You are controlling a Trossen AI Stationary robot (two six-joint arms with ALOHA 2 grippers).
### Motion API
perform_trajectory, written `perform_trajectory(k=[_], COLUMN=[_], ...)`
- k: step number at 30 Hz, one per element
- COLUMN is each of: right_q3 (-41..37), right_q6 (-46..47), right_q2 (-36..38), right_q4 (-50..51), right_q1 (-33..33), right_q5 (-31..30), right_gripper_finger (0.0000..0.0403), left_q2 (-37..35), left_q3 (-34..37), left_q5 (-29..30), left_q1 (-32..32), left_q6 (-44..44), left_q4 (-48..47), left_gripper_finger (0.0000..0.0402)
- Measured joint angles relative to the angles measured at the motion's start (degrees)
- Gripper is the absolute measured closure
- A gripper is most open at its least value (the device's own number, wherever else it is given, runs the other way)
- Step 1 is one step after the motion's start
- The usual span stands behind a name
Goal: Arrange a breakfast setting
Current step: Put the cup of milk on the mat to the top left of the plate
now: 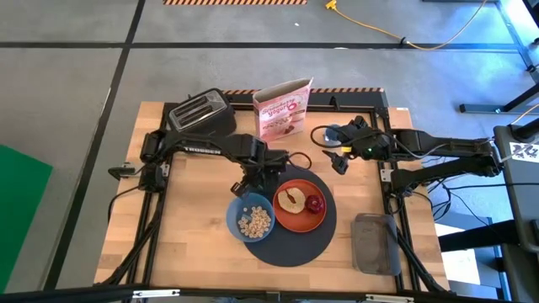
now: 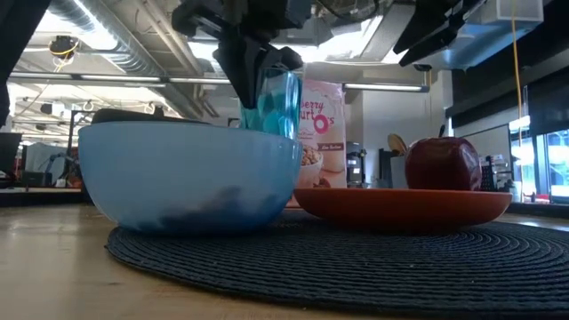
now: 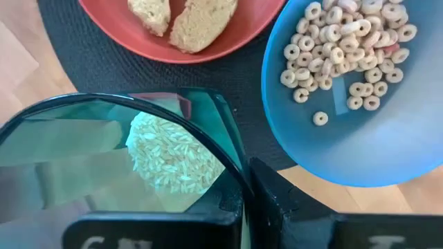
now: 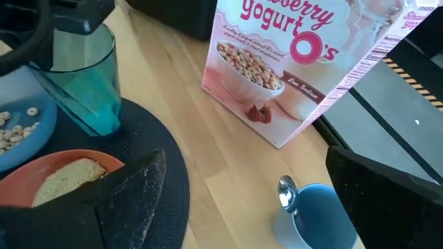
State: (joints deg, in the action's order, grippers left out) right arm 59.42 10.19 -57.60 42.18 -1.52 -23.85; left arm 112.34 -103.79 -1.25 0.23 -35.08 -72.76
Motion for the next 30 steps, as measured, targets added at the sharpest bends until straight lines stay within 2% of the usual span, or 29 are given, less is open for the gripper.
perform_trajectory(k=[8, 18, 26, 30], right_q3=[-0.02, -0.02, -0.02, -0.04], right_q6=[0.65, 2.11, 2.22, 2.22], right_q2=[0.02, 0.00, 0.00, 0.00], right_q4=[-0.03, -0.12, -0.12, -0.12], right_q1=[0.00, 0.00, 0.00, 0.00], right_q5=[0.03, -0.07, -0.08, -0.08], right_gripper_finger=[0.0015, 0.0015, 0.0015, 0.0015], left_q2=[-0.08, -0.07, -0.14, -0.14], left_q3=[0.92, 1.31, 1.31, 1.31], left_q5=[-2.33, -2.38, -2.55, -0.29], left_q1=[0.15, -0.42, -0.58, -0.75], left_q6=[1.48, 3.22, 3.87, 4.98], left_q4=[-1.07, 0.59, 0.87, 0.80], left_gripper_finger=[0.0393, 0.0389, 0.0348, 0.0327])
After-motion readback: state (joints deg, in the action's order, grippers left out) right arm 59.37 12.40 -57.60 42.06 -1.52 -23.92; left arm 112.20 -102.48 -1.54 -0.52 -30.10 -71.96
